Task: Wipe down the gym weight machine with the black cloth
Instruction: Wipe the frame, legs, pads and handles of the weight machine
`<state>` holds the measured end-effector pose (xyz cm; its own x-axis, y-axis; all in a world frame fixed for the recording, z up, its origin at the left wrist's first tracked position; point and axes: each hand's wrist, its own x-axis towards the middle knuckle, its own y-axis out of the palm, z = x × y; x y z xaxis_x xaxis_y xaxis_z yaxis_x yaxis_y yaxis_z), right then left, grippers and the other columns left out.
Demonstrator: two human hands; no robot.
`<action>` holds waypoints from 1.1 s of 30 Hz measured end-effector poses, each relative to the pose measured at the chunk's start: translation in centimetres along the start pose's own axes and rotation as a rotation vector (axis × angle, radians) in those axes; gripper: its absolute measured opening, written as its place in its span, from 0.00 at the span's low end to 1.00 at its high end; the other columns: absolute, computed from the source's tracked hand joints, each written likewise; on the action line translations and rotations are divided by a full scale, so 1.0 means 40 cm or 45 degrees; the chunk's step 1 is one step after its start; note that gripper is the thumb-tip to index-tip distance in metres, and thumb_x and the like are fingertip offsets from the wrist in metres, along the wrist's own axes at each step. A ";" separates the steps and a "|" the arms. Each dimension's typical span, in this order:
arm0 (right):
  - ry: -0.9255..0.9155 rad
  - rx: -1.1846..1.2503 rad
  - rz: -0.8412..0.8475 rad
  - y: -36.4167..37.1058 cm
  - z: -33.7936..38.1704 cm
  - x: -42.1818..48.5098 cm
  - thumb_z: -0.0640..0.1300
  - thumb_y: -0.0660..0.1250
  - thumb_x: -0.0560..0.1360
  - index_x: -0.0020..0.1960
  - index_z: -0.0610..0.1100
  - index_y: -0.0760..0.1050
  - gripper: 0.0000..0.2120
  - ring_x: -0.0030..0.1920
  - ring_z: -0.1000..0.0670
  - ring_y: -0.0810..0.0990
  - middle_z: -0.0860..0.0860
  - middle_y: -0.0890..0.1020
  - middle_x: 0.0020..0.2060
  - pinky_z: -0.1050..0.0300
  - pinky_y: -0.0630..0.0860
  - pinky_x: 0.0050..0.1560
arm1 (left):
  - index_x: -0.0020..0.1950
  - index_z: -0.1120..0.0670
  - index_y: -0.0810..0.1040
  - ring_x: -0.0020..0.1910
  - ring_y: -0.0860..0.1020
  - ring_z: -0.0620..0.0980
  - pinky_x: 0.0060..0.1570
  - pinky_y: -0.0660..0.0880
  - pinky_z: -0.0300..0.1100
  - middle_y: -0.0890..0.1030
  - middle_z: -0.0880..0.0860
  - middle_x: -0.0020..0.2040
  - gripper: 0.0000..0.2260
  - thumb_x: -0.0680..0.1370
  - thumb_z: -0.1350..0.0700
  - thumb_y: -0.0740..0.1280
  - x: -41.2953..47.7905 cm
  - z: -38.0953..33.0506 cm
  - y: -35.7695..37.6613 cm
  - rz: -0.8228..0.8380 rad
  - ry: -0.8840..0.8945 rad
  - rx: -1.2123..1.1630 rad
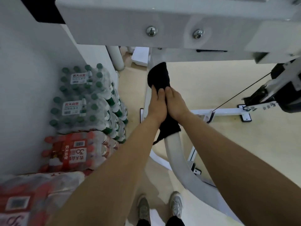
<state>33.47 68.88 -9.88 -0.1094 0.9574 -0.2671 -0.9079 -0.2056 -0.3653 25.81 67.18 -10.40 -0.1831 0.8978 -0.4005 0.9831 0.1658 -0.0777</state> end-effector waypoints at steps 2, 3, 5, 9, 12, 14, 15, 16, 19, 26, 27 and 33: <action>0.006 0.052 0.021 -0.004 -0.018 -0.090 0.47 0.49 0.86 0.71 0.45 0.72 0.19 0.56 0.58 0.79 0.52 0.80 0.58 0.66 0.72 0.58 | 0.82 0.49 0.51 0.73 0.68 0.52 0.70 0.64 0.42 0.67 0.53 0.76 0.24 0.86 0.48 0.51 -0.094 0.022 0.007 0.010 -0.026 -0.031; 0.035 0.063 0.044 -0.007 -0.030 -0.139 0.47 0.49 0.86 0.72 0.46 0.71 0.19 0.54 0.63 0.78 0.55 0.79 0.57 0.72 0.71 0.56 | 0.82 0.49 0.50 0.73 0.68 0.50 0.68 0.64 0.39 0.67 0.51 0.77 0.24 0.86 0.49 0.51 -0.141 0.036 0.009 0.016 -0.042 -0.042; 0.087 0.063 0.087 -0.014 -0.051 -0.233 0.48 0.48 0.87 0.73 0.48 0.70 0.19 0.55 0.65 0.77 0.58 0.78 0.57 0.77 0.69 0.54 | 0.82 0.48 0.49 0.73 0.67 0.48 0.68 0.63 0.38 0.65 0.49 0.77 0.24 0.86 0.49 0.51 -0.232 0.067 0.011 0.025 -0.068 -0.050; 0.070 -0.013 0.148 -0.026 -0.082 -0.333 0.50 0.47 0.87 0.75 0.47 0.69 0.21 0.64 0.55 0.76 0.54 0.78 0.64 0.60 0.70 0.68 | 0.82 0.47 0.48 0.74 0.66 0.48 0.68 0.61 0.36 0.63 0.50 0.79 0.24 0.86 0.49 0.50 -0.328 0.107 0.014 0.059 -0.087 -0.015; 0.091 -0.007 0.152 -0.025 -0.069 -0.300 0.49 0.47 0.87 0.73 0.45 0.70 0.21 0.61 0.56 0.76 0.53 0.78 0.62 0.74 0.69 0.59 | 0.82 0.49 0.46 0.75 0.65 0.49 0.67 0.60 0.35 0.62 0.51 0.79 0.25 0.86 0.50 0.50 -0.290 0.095 0.013 0.064 -0.051 0.033; 0.111 0.052 0.104 -0.016 -0.055 -0.252 0.49 0.47 0.87 0.69 0.43 0.74 0.21 0.59 0.52 0.79 0.48 0.81 0.60 0.71 0.73 0.56 | 0.82 0.50 0.46 0.75 0.65 0.51 0.69 0.61 0.38 0.63 0.52 0.79 0.26 0.86 0.50 0.51 -0.236 0.077 0.011 0.075 -0.034 0.025; 0.124 0.052 0.072 -0.013 -0.049 -0.227 0.49 0.47 0.87 0.68 0.43 0.75 0.22 0.58 0.50 0.79 0.46 0.81 0.59 0.64 0.75 0.58 | 0.82 0.51 0.46 0.74 0.66 0.53 0.68 0.62 0.39 0.64 0.53 0.78 0.26 0.86 0.50 0.51 -0.209 0.067 0.010 0.069 -0.035 0.025; 0.135 0.035 0.048 -0.010 -0.043 -0.205 0.50 0.47 0.87 0.67 0.42 0.75 0.22 0.58 0.49 0.79 0.45 0.82 0.59 0.59 0.74 0.59 | 0.82 0.51 0.46 0.74 0.67 0.54 0.69 0.63 0.40 0.64 0.54 0.78 0.26 0.86 0.49 0.51 -0.188 0.058 0.010 0.050 -0.037 0.022; 0.145 -0.005 0.066 -0.009 -0.036 -0.189 0.51 0.47 0.86 0.68 0.42 0.75 0.23 0.59 0.47 0.79 0.44 0.81 0.60 0.53 0.73 0.62 | 0.82 0.49 0.47 0.73 0.68 0.55 0.72 0.63 0.47 0.65 0.55 0.78 0.26 0.86 0.47 0.51 -0.179 0.049 0.013 0.027 -0.039 0.014; 0.043 -0.130 0.244 -0.055 -0.084 -0.343 0.49 0.47 0.86 0.76 0.46 0.65 0.21 0.64 0.52 0.73 0.50 0.75 0.65 0.60 0.65 0.64 | 0.82 0.50 0.47 0.74 0.67 0.53 0.69 0.63 0.40 0.65 0.54 0.78 0.24 0.87 0.50 0.49 -0.343 0.126 0.032 0.001 0.016 0.008; 0.027 -0.159 0.279 -0.065 -0.097 -0.374 0.50 0.47 0.86 0.75 0.46 0.65 0.21 0.65 0.51 0.73 0.49 0.75 0.66 0.59 0.65 0.65 | 0.82 0.51 0.47 0.74 0.66 0.52 0.69 0.62 0.39 0.64 0.54 0.78 0.24 0.87 0.51 0.49 -0.377 0.140 0.041 -0.023 0.040 0.010; -0.015 -0.688 0.419 -0.138 -0.142 -0.538 0.55 0.44 0.86 0.66 0.45 0.73 0.23 0.56 0.43 0.79 0.44 0.81 0.58 0.51 0.72 0.56 | 0.82 0.55 0.44 0.74 0.65 0.50 0.69 0.62 0.36 0.61 0.55 0.79 0.26 0.87 0.52 0.50 -0.554 0.233 0.105 -0.161 0.131 0.023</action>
<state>43.13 48.27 -7.18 -0.3553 0.8281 -0.4336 -0.4935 -0.5601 -0.6654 33.95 44.18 -10.36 -0.3028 0.9075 -0.2910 0.9519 0.2732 -0.1384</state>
